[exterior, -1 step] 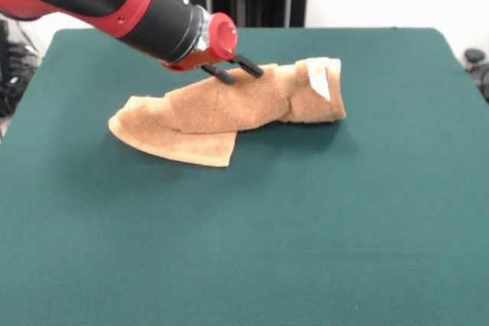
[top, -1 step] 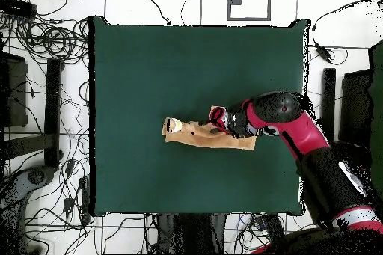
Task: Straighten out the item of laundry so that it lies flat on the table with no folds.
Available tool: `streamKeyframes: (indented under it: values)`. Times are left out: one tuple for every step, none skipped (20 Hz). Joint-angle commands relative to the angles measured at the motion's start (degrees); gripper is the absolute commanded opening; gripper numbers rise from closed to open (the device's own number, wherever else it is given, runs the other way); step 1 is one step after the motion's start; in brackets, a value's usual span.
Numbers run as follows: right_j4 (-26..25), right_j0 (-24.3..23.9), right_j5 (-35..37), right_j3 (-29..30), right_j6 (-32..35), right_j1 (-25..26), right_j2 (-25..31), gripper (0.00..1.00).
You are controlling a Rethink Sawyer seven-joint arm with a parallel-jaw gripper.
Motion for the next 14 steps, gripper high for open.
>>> streamKeyframes:
  values:
    - [5.15, 4.65, 10.78, 6.6, 18.52, -3.63, -3.76, 1.0]
    - [5.55, 5.0, 11.54, 6.56, 18.86, -3.95, -4.15, 1.0]
    - [6.12, 5.38, 12.91, 6.12, 19.49, -4.03, -4.51, 1.0]
    - [6.56, 5.68, 13.33, 5.99, 19.49, -4.09, -4.85, 1.0]
    - [6.95, 5.83, 13.91, 5.85, 19.55, -4.09, -5.11, 1.0]
    - [7.35, 5.99, 14.5, 5.71, 19.6, -4.1, -5.38, 1.0]
    - [7.88, 5.99, 15.72, 5.58, 19.83, -4.14, -5.73, 1.0]
    - [8.26, 6.2, 16.15, 5.45, 19.82, -4.18, -5.97, 1.0]
    - [8.5, 6.36, 17.12, 4.8, 20.02, -4.28, -6.32, 1.0]
    - [8.86, 6.59, 17.57, 4.6, 20.07, -4.45, -6.53, 1.0]
    - [8.89, 6.81, 17.66, 4.46, 19.95, -4.93, -6.85, 1.0]
    - [8.85, 7.06, 17.45, 3.94, 19.67, -5.04, -7.05, 1.0]
    - [7.84, 7.33, 15.51, 2.23, 18.1, -4.62, -7.12, 1.0]
    - [6.82, 7.6, 13.57, 0.51, 16.53, -4.2, -7.19, 1.0]
